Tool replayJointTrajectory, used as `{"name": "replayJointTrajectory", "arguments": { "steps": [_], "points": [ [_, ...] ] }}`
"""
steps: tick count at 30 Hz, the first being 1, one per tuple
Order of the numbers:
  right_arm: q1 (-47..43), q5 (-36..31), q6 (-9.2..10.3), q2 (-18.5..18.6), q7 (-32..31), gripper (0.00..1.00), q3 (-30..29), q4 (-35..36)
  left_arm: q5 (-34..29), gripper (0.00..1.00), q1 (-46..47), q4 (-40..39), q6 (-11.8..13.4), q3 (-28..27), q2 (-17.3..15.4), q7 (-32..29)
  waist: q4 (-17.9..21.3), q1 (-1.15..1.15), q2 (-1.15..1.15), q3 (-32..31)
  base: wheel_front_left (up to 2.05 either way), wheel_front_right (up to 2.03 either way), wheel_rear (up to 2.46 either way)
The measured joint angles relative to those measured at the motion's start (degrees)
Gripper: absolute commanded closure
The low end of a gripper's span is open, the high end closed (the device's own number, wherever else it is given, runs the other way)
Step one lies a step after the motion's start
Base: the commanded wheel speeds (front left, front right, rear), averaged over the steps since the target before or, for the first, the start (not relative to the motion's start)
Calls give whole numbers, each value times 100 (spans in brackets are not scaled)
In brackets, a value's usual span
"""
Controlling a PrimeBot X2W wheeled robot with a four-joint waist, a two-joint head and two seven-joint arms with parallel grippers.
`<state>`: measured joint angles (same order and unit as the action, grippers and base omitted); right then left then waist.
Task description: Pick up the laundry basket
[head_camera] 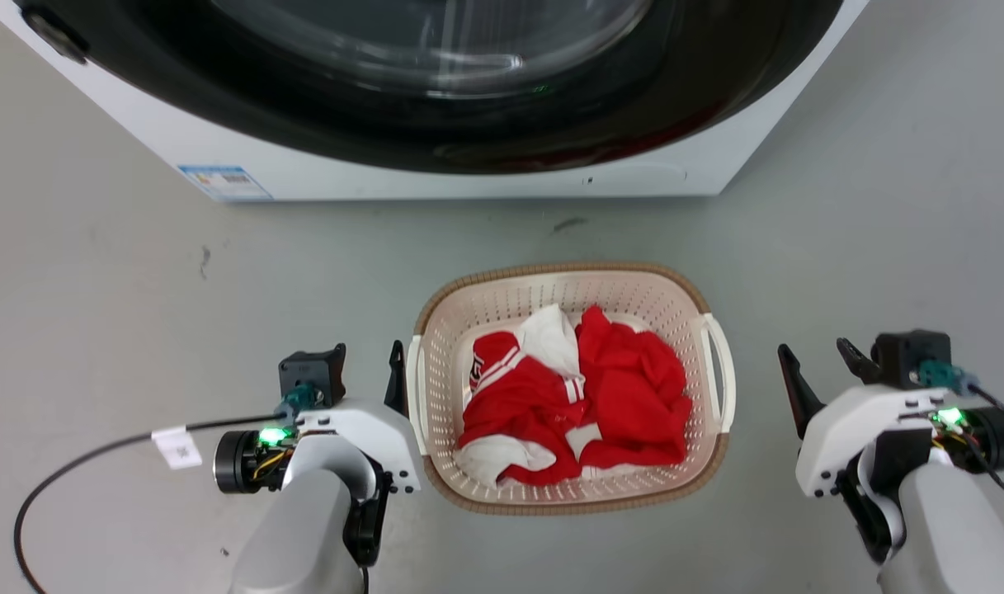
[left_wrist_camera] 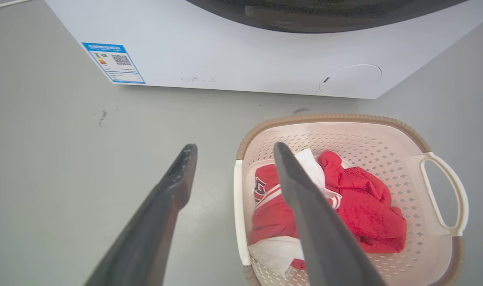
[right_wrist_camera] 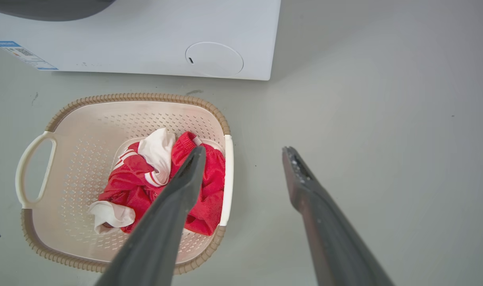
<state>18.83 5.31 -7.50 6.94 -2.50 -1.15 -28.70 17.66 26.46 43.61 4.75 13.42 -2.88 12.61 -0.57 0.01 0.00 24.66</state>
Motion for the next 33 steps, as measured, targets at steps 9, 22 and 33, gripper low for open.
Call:
{"name": "replayJointTrajectory", "arguments": {
  "steps": [9, 22, 33],
  "points": [
    [825, 485, -1, 319, -319, 0, 605, -969, 391, 0, 717, 996, -197, 148, -1, -419, -20, 0, 0, 610, 0, 0, 0],
    [2003, 1182, -1, 610, -360, 0, 1682, -2132, 735, 0, 1694, 2051, -338, 372, -1, -947, -76, 0, 0, 1386, 0, 0, 0],
    [2725, 1713, -1, 714, -447, 0, 2607, -2844, 836, 0, 2445, 2564, -427, 554, 21, -1203, -109, 0, 0, 1918, 0, 0, 0]
  ]
}}
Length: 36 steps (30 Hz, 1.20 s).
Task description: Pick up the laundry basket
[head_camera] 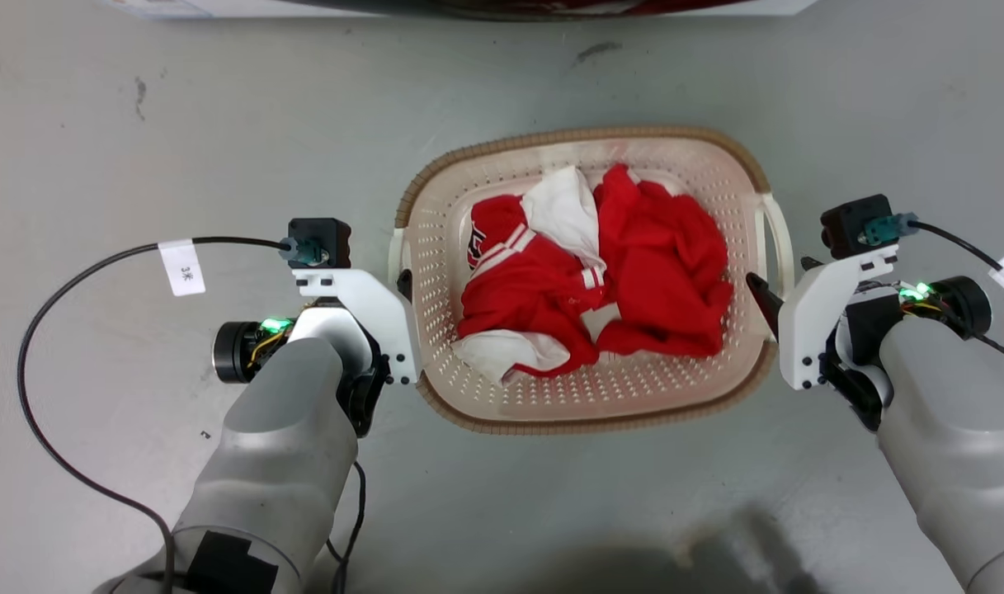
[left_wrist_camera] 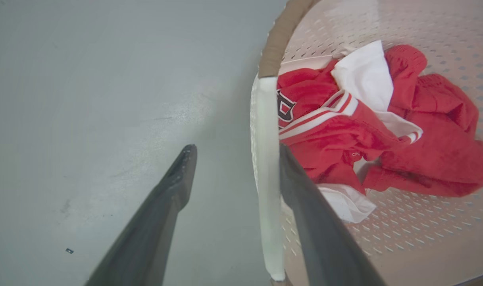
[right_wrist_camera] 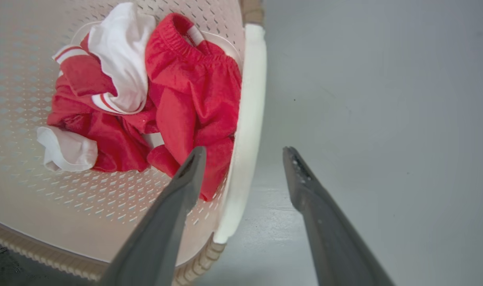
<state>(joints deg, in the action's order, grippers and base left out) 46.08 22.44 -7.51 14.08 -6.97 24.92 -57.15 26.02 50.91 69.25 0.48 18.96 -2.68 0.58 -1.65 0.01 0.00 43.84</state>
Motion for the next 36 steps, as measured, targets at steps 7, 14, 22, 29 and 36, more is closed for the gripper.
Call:
{"name": "replayJointTrajectory", "arguments": {
  "steps": [7, 14, 22, 29, 36],
  "points": [
    [314, 386, 0, -12, -41, 0, 517, -316, 101, 0, 242, 140, -25, 116, -7, -86, -6, 0, 0, 227, 0, 0, 0],
    [539, 768, 0, -57, 89, 11, 883, -532, 254, 0, 370, 154, -80, 313, -10, -75, -25, 0, 0, 387, 0, 0, 0],
    [617, 1436, 1, -71, 48, 100, 1313, -672, 589, 100, 374, 56, -148, 669, -12, -34, -37, 0, 0, 344, 0, 0, 0],
    [508, 1928, 3, -63, -105, 100, 1614, -667, 772, 100, 370, 103, -183, 911, -16, -132, 2, 0, 0, 45, 0, 0, 0],
    [297, 2420, 12, -36, -428, 100, 1937, -623, 1062, 100, 254, 156, -287, 1189, -36, -616, 84, 0, 0, -473, 0, 0, 0]
  ]
}}
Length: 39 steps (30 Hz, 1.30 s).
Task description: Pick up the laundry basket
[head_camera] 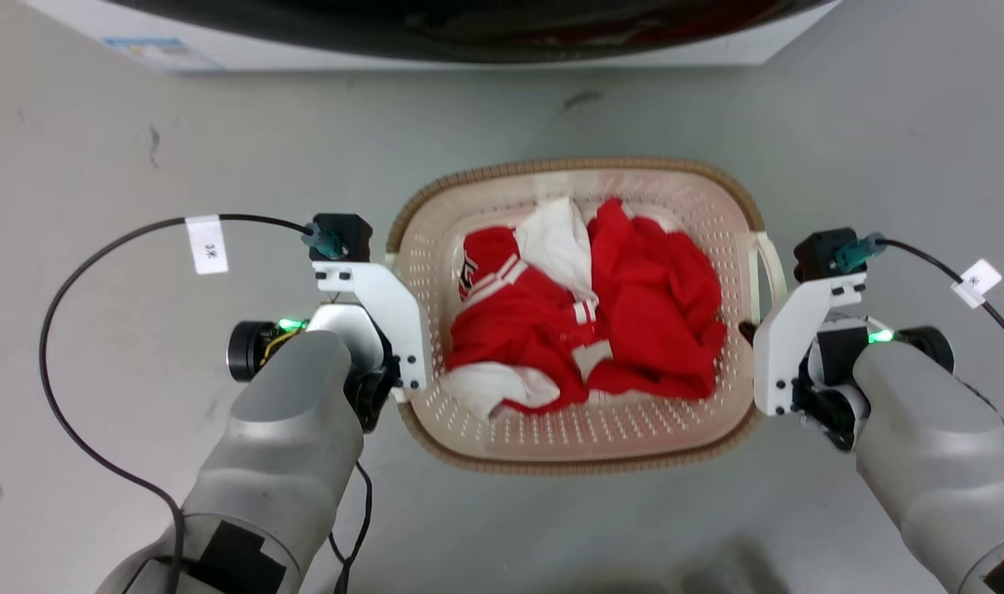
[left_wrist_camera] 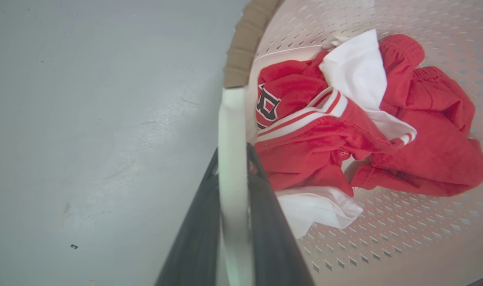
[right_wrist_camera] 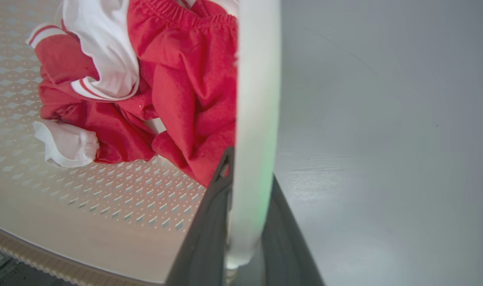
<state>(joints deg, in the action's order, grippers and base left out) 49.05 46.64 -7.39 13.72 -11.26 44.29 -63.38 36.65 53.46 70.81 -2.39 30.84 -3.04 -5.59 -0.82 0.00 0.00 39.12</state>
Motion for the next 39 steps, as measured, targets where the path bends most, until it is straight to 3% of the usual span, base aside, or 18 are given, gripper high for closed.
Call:
{"name": "replayJointTrajectory", "arguments": {
  "steps": [17, 39],
  "points": [
    [-473, 1123, 29, 19, -1170, 100, 523, 54, 676, 100, -308, 154, -101, 425, -48, -1394, 219, -1, 0, -1636, 0, 0, 0],
    [-921, 1796, 33, -157, -2105, 100, 970, -191, 1101, 100, -950, 304, -266, 467, -133, -2097, 300, -1, 0, -3431, 0, 0, 0]
  ]
}}
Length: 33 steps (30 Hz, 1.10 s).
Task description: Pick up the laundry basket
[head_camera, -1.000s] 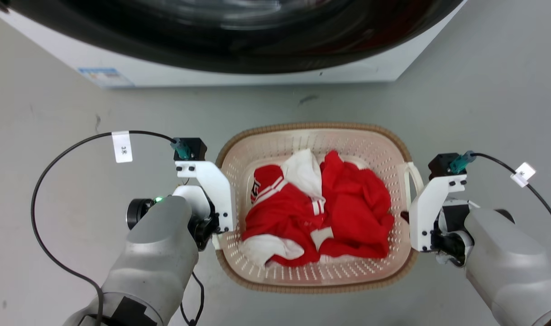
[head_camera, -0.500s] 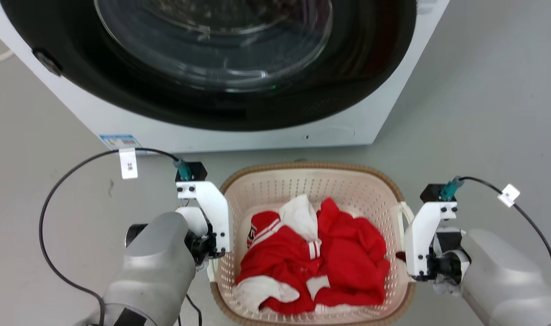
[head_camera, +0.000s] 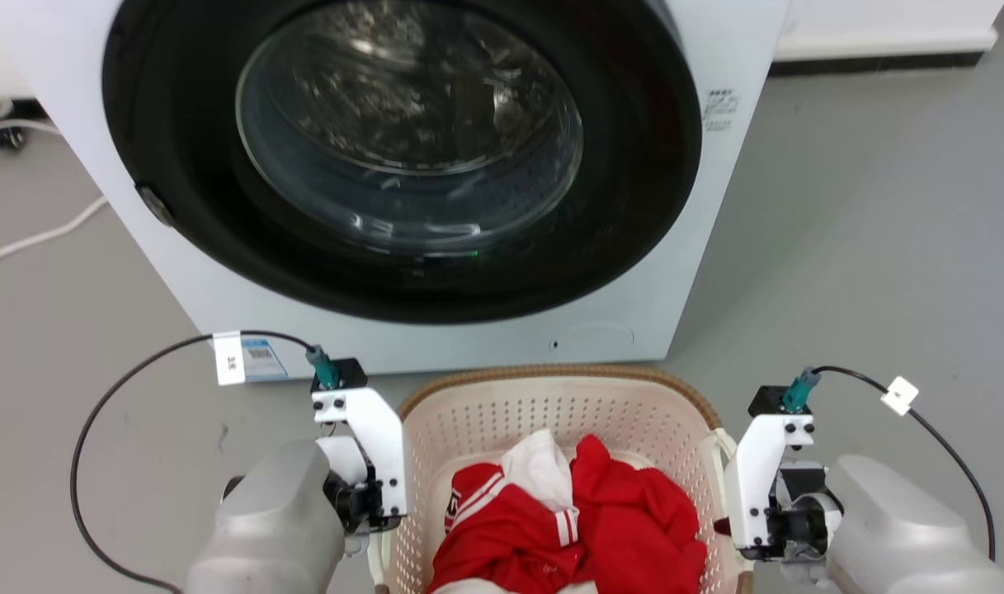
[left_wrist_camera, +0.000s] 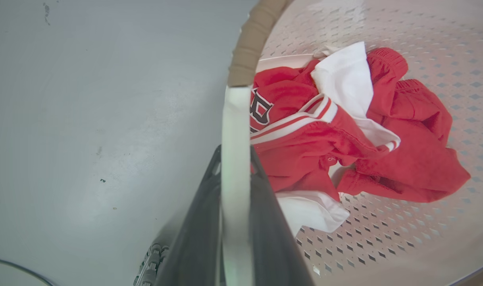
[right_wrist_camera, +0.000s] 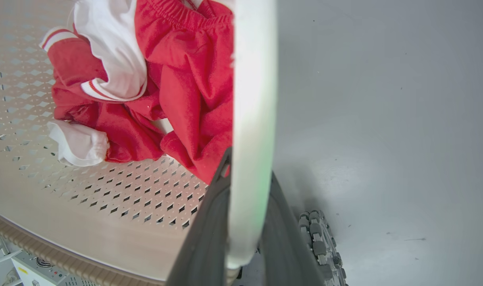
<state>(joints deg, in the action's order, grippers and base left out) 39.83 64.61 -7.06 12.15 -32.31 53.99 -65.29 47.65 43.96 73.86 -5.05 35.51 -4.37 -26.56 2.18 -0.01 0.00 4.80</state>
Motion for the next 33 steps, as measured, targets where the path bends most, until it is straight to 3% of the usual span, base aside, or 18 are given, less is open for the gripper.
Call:
{"name": "replayJointTrajectory", "arguments": {
  "steps": [15, 33],
  "points": [
    [-102, 141, 0, -211, -160, 100, 174, -288, 62, 100, -299, 18, -53, 49, -90, -53, 11, 0, 0, -703, 0, 0, 0],
    [-138, 259, 0, -241, -152, 100, 261, -353, 152, 100, -382, 25, -53, 73, -96, -66, 43, 1, 0, -716, 0, 0, 0]
  ]
}}
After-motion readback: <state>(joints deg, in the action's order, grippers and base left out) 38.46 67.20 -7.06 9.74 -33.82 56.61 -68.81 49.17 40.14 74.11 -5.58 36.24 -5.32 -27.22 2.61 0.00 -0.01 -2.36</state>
